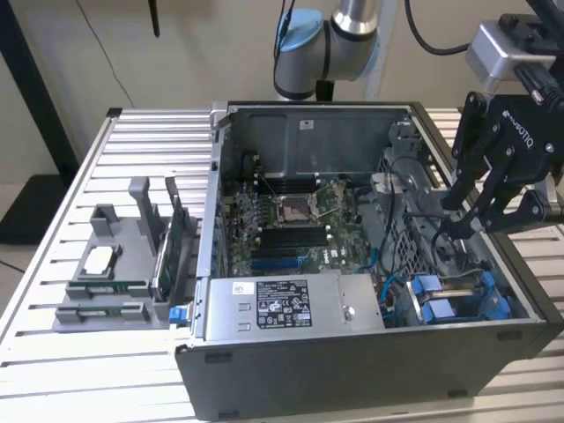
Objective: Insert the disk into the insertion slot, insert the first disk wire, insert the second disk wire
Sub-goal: 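Insert the disk into the insertion slot, then insert the first disk wire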
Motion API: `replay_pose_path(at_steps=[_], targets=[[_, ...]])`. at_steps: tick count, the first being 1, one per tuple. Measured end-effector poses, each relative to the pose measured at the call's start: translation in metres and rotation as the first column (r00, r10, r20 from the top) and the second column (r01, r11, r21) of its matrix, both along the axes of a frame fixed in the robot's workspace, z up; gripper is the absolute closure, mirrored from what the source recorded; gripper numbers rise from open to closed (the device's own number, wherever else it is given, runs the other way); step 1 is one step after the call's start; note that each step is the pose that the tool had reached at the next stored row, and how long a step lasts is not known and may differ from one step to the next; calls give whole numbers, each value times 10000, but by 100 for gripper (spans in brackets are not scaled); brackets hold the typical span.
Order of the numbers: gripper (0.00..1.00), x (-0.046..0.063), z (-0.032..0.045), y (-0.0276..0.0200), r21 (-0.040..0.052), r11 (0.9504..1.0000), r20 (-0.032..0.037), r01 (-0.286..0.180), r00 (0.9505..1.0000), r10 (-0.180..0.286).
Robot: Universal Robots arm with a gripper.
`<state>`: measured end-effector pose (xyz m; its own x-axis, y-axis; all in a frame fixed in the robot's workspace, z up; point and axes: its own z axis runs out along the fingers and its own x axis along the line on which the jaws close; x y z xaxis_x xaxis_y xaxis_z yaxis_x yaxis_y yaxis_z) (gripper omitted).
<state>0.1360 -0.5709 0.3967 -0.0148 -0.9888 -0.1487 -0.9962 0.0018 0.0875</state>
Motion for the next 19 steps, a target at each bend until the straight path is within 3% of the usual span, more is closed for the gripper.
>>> replay_pose_path(at_steps=[8, 12, 15, 19], targets=[[59, -1, -1, 2, 10, 10000, 1, 1, 10000, -1], [59, -1, -1, 32, 9, 10000, 0, 2, 10000, -2], [59, -1, -2, 50, 72, 10000, 5, 1, 10000, -1], [59, -14, -54, 54, 103, 9999, 105, -3, 9999, 1]])
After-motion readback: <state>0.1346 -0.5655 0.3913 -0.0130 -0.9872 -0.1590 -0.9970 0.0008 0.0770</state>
